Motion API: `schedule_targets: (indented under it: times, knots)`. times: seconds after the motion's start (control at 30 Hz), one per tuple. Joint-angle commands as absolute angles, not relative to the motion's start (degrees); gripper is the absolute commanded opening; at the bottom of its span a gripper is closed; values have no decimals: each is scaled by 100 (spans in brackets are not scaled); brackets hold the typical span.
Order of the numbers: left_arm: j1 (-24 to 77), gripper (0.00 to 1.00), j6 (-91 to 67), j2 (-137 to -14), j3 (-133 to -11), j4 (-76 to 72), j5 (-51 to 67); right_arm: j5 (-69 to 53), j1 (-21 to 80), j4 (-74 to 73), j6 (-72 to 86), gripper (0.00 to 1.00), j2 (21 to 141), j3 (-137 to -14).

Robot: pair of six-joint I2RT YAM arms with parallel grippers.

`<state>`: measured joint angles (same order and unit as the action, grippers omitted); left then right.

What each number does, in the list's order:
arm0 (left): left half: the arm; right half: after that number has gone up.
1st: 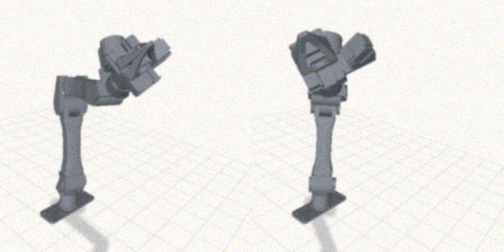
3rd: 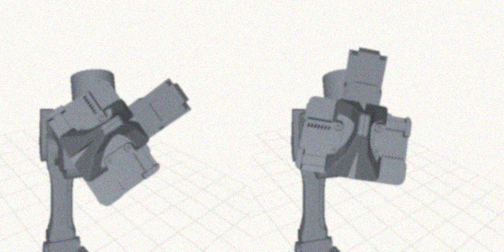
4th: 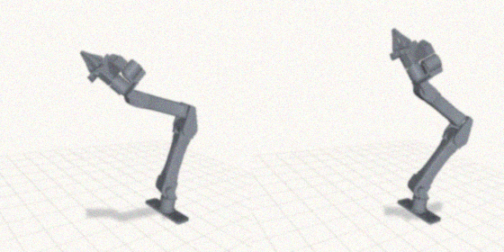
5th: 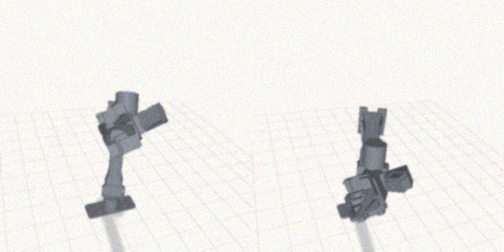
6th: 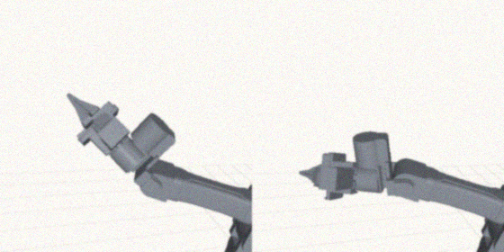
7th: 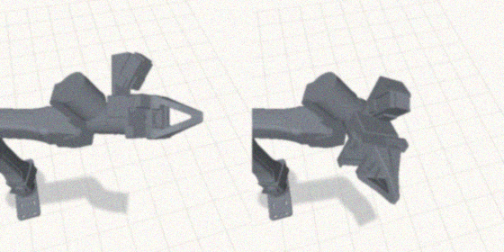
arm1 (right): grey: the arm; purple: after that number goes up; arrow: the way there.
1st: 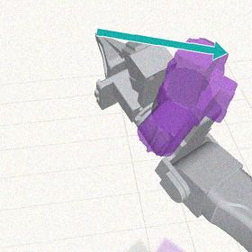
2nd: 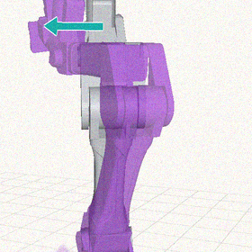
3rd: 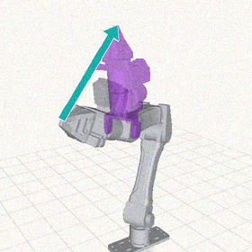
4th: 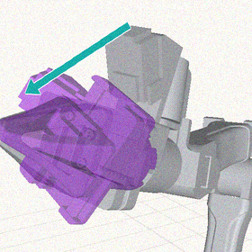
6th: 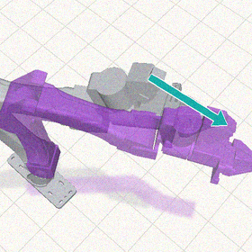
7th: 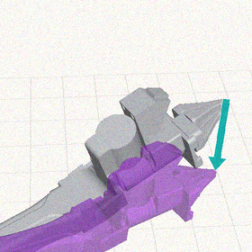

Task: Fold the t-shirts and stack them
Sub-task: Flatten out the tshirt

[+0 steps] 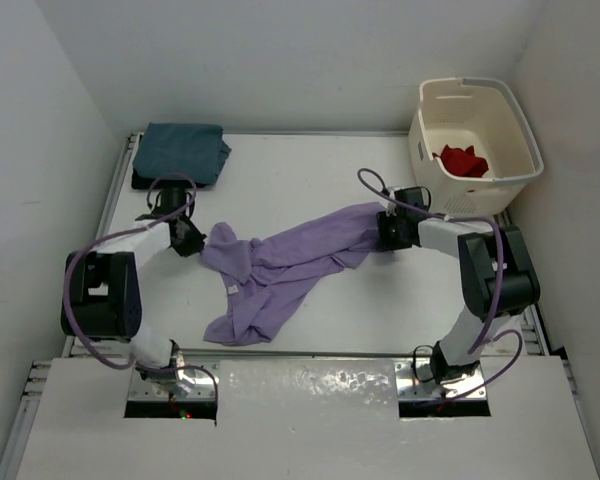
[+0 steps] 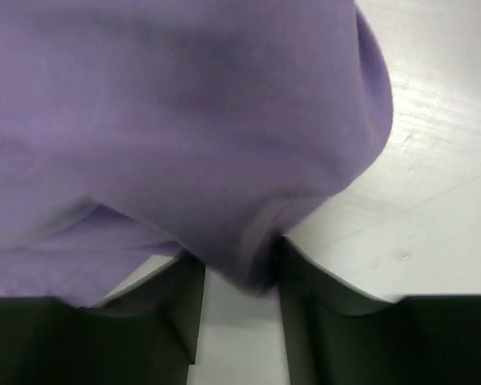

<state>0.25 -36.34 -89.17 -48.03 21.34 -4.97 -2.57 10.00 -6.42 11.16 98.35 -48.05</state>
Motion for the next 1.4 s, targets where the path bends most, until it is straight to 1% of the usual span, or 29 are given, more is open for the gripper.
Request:
schedule_targets:
  times: [0.0, 0.03, 0.07, 0.23, 0.33, 0.47, 0.6, 0.77, 0.83, 0.97, 1.07, 1.17, 1.3, 1.37]
  knots:
    - [9, 0, -3560, -8211, -5457, 2759, -904, -255, 1020, -361, 1160, 23, 9941, -4887]
    - [9, 0, -3542, -8113, -5571, 2882, -931, -194, 1028, -308, 1169, 1, 9697, -4843]
    - [9, 0, -3516, -8017, -5729, 3031, -940, -115, 1020, -247, 1178, 0, 9538, -4756]
    - [9, 0, -3428, -7156, -6099, 2962, -765, 123, 1020, -158, 967, 0, 8492, -4781]
    - [9, 0, -3436, -6760, -6503, 2839, -729, 272, 1028, -561, 923, 0, 7982, -5237]
    - [9, 0, -3437, -6250, -7196, 2463, -992, 457, 1020, -852, 713, 0, 7296, -5930]
    - [9, 0, -3288, -5767, -7856, 2189, -1300, 1114, 1011, -1457, 554, 0, 6742, -6669]
    - [9, 0, -3059, -5388, -8876, 2223, -1643, 1573, 1011, -1749, 326, 0, 5855, -7356]
    - [9, 0, -2919, -5230, -9183, 2232, -1766, 1530, 1019, -1836, 124, 0, 5478, -7505]
    - [9, 0, -2628, -4843, -9737, 2179, -1916, 1021, 1011, -2328, -193, 0, 5019, -8164]
    - [9, 0, -2409, -4781, -10334, 2302, -1758, 818, 1011, -2197, -114, 0, 4554, -8297]
    - [9, 0, -2207, -4772, -11037, 2496, -1670, 879, 1011, -2381, -149, 0, 4238, -8647]
    - [9, 0, -2004, -4772, -11985, 2575, -1722, 686, 1011, -2803, -264, 0, 4183, -9438]
    - [9, 0, -1925, -4772, -12172, 2532, -1705, 616, 1011, -3093, -299, 0, 4227, -9895]
